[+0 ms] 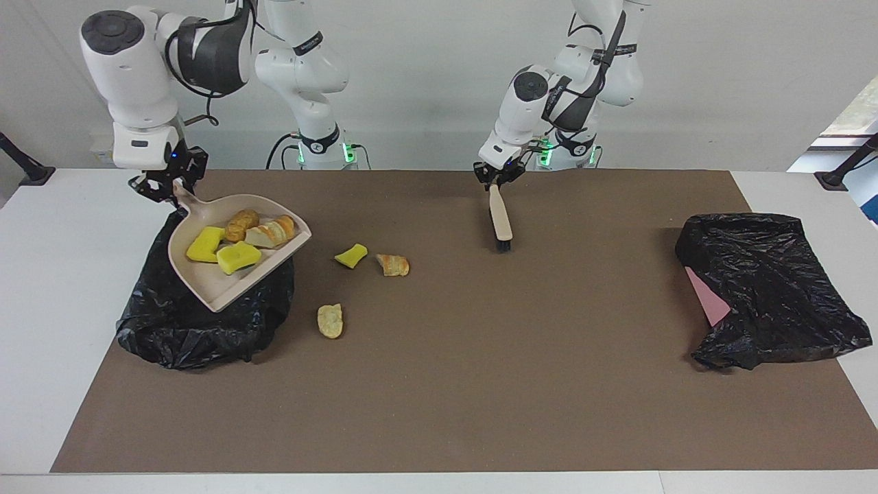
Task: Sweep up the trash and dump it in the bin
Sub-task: 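Carry the loaded dustpan with the right gripper over the trash bag, then tilt the dustpan with the right gripper to dump trash into the bag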
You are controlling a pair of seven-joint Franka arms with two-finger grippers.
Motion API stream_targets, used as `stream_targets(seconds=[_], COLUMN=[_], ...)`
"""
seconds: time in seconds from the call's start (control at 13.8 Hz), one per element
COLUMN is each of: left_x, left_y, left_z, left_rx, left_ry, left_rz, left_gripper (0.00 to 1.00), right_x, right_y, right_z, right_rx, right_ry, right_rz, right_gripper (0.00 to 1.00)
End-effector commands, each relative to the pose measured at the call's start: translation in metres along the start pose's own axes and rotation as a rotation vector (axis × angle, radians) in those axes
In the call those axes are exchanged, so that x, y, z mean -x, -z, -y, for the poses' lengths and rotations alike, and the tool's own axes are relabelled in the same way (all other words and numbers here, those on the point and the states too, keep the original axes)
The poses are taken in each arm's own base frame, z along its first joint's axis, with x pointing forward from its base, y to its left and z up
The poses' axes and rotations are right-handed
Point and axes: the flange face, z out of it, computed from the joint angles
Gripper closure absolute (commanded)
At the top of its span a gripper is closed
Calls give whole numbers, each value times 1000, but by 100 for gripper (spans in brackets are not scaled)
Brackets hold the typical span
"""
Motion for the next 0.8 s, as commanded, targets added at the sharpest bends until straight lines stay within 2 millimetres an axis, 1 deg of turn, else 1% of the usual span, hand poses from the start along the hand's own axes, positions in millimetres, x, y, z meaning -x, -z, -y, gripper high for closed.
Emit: stream_targets(seconds=[0.0,0.07,0.14,0.22,0.29,0.36,0.43,0.51,0.58,0.65,0.72], left_x=[7,4,1,-4,-6,-10,-17,-30,-40,-50,-62], left_y=[2,2,2,3,3,4,5,10,12,19,23], left_z=[6,8,8,9,8,7,5,5,6,5,7], left_rx=[4,1,0,2,3,4,5,10,9,17,20], left_ry=[11,6,5,12,16,20,27,46,60,67,61], left_rz=[-21,-18,-17,-18,-16,-16,-13,-16,-14,-18,-19], left_gripper=[100,82,53,1,0,0,0,0,0,0,0], right_x=[17,20,23,25,25,23,21,17,15,10,7], right_y=[7,2,-2,-6,-13,-19,-30,-30,-29,-23,-23], right_z=[-4,-11,-17,-21,-26,-34,-50,-65,-71,-73,-74], right_rx=[-84,-133,-173,-205,-241,-278,-341,-373,-385,-377,-373], right_ry=[-105,-130,-149,-161,-177,-200,-220,-228,-232,-228,-226], right_rz=[38,71,97,116,144,174,225,270,322,350,378], right_gripper=[100,100,100,100,100,100,100,100,100,100,100])
